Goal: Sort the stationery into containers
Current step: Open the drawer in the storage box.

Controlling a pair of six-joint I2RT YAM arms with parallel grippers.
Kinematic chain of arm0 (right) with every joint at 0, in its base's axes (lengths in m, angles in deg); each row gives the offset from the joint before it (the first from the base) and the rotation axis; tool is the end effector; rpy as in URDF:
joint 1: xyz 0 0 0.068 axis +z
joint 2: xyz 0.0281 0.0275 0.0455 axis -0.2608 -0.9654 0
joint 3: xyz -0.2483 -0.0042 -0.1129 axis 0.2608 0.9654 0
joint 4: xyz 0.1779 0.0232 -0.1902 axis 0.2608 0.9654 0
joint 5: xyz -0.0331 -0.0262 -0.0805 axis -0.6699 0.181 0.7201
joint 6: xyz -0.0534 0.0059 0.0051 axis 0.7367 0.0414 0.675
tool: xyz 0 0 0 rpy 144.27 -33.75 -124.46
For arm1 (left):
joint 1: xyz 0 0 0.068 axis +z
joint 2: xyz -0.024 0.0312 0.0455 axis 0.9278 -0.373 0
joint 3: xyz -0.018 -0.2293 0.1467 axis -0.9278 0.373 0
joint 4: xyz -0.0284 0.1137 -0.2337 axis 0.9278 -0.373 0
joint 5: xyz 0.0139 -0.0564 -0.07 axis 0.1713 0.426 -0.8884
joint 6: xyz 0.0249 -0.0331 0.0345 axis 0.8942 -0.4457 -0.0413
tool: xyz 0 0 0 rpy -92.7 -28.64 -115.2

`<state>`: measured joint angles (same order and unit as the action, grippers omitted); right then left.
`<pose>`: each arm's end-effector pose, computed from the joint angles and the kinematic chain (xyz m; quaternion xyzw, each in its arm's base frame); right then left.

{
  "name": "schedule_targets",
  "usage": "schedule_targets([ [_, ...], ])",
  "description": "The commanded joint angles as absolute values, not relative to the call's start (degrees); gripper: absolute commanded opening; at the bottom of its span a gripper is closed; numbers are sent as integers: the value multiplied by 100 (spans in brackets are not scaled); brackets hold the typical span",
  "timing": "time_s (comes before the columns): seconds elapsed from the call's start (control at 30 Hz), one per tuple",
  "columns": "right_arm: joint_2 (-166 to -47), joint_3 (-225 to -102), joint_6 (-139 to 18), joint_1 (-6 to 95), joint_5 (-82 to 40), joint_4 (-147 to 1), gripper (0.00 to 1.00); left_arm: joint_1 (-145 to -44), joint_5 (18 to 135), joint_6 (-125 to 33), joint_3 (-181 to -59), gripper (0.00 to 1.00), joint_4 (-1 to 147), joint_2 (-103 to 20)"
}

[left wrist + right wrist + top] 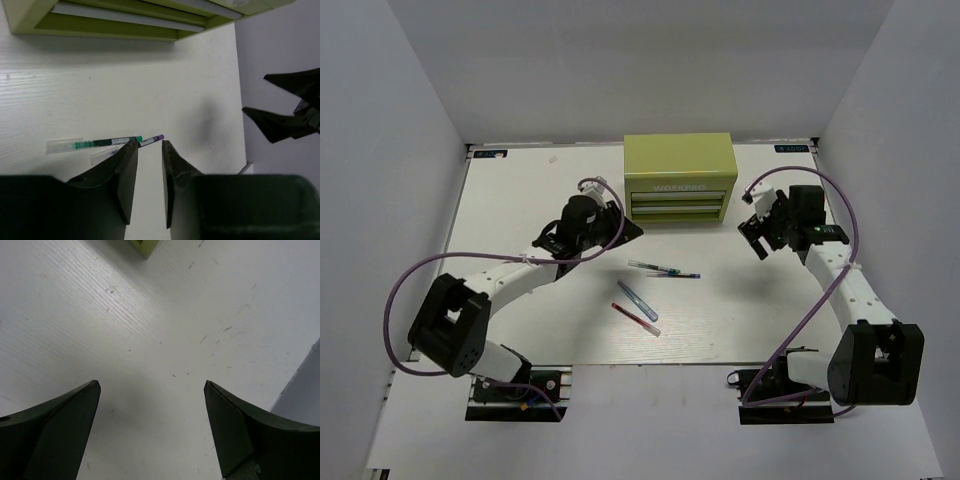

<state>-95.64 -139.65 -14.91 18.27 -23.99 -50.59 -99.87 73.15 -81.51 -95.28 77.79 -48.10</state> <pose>0.2633 0.0210 0.2682 -0.3607 0.8339 -0.0455 0.4153 0.2639 -0.1721 0.2350 -0.0637 0.8506 -0.3951 0.3410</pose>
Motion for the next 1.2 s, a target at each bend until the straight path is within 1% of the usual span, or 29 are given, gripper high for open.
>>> schedule_targets([
  [0.0,-9484,-14338,-1166,1837,-2904,-4559,90,-10219,7657,-8463,-9887,39,8145,-5094],
  [0.03,-9440,-14347,-1218,1828,-3080,-4672,90,-10281,7718,-8533,-9888,50,8250,-5192],
  [0.07,-9161,-14339,-1393,1811,-3604,-4794,90,-10394,7850,-8716,-9949,64,8321,-5280],
  [0.1,-9036,-14182,-1308,1802,-3827,-5213,90,-10448,7929,-8840,-9950,69,8444,-5350],
  [0.13,-8922,-14102,-1220,1819,-4073,-5374,87,-10501,8008,-8963,-9889,73,8793,-5482],
  [0.17,-8573,-14023,-1097,1837,-4650,-5585,66,-10501,8174,-9234,-9836,75,9005,-5483],
  [0.2,-8482,-13796,-1105,1837,-4812,-6318,51,-10579,8263,-9350,-9687,75,9268,-5579],
  [0.23,-8429,-13776,-1131,1872,-4962,-6516,43,-10658,8351,-9455,-9599,75,9567,-5580],
  [0.27,-8464,-13846,-1166,1872,-5294,-6658,38,-10659,8561,-9630,-9520,76,10161,-5667],
  [0.3,-8534,-14064,-1192,1881,-5384,-6798,42,-10729,8702,-9693,-9458,76,10394,-5763],
  [0.33,-8839,-14197,-1288,1898,-5472,-6817,49,-10799,8964,-9746,-9388,76,10579,-5825],
  [0.37,-8981,-14511,-1324,1924,-5499,-6817,64,-10800,9098,-9746,-9387,76,10859,-5878],
  [0.4,-9235,-14671,-1351,1960,-5586,-6765,64,-10861,9229,-9877,-9387,76,10975,-6000],
  [0.43,-9594,-15082,-1299,1960,-5639,-6677,66,-10861,9344,-9878,-9387,76,11080,-6071],
  [0.47,-9702,-15216,-1263,1977,-5657,-6624,67,-10861,9536,-9939,-9387,76,11282,-6133],
  [0.53,-10000,-15628,-1228,2056,-5806,-6606,67,-10914,9670,-10045,-9387,74,11441,-6360],
  [0.6,-10317,-15814,-1167,2222,-5833,-6571,67,-10914,9784,-10124,-9448,74,11564,-6510],
  [0.63,-10553,-16059,-1097,2276,-5816,-6449,67,-10914,9898,-10194,-9449,74,11626,-6572],
  [0.7,-10870,-16568,-974,2434,-5737,-6220,70,-10914,10012,-10256,-9449,73,11836,-6739],
  [0.77,-11109,-16833,-920,2548,-5597,-6000,70,-10914,10214,-10458,-9387,73,11986,-6827],
  [0.97,-11434,-17124,-692,2768,-5227,-5843,70,-10861,10531,-10756,-9387,71,12584,-7214],
  [1.07,-11645,-17273,-499,2821,-5200,-5501,70,-10861,10532,-10827,-9536,71,12689,-7372],
  [1.17,-11681,-17248,-349,2856,-5095,-5455,70,-10809,10532,-10941,-9677,70,12690,-7548],
])
